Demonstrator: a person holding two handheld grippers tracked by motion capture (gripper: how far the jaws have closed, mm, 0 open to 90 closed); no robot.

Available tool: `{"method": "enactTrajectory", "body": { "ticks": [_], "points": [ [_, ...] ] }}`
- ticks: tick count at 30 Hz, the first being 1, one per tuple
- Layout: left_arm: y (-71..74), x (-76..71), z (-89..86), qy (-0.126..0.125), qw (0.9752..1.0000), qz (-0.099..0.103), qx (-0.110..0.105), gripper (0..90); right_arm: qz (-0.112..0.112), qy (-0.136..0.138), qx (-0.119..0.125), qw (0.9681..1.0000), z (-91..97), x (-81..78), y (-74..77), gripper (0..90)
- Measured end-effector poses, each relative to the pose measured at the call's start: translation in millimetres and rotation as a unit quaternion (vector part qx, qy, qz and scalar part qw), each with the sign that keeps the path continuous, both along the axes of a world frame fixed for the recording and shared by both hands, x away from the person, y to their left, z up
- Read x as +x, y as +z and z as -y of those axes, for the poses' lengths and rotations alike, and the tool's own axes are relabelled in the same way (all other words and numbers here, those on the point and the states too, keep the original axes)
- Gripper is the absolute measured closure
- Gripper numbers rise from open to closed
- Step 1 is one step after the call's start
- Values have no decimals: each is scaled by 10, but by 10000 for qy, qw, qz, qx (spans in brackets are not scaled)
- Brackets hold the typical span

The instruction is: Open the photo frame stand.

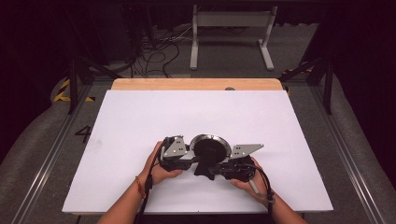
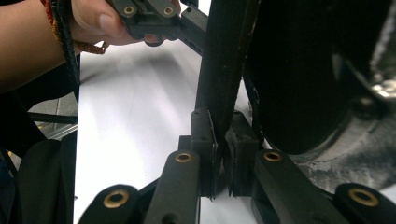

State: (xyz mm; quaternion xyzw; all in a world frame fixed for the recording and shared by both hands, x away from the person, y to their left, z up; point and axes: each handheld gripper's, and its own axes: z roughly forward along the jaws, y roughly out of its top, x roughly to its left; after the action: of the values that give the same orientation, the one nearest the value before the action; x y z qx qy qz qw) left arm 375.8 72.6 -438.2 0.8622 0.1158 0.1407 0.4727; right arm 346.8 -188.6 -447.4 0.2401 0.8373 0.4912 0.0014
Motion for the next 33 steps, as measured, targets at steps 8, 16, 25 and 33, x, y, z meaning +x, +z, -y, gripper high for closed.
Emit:
{"method": "enactTrajectory", "body": {
  "ticks": [8, 16, 25, 33],
  "points": [
    [-35, 40, -29, 543, 9980, 281, 158, 703, -80, -84, -115, 9999, 17, 15, -9, 773],
    [-28, 44, -2, 671, 9966, 414, 234, 699, -31, -299, -153, 9994, 19, 23, -3, 764],
    [-39, 65, -4, 953, 9936, 520, 318, 697, -77, -466, -147, 9988, 34, 30, -30, 781],
    [-22, 82, -74, 1016, 9938, 389, 232, 650, 50, -637, -242, 9977, 56, 9, -15, 722]
  ]
}}
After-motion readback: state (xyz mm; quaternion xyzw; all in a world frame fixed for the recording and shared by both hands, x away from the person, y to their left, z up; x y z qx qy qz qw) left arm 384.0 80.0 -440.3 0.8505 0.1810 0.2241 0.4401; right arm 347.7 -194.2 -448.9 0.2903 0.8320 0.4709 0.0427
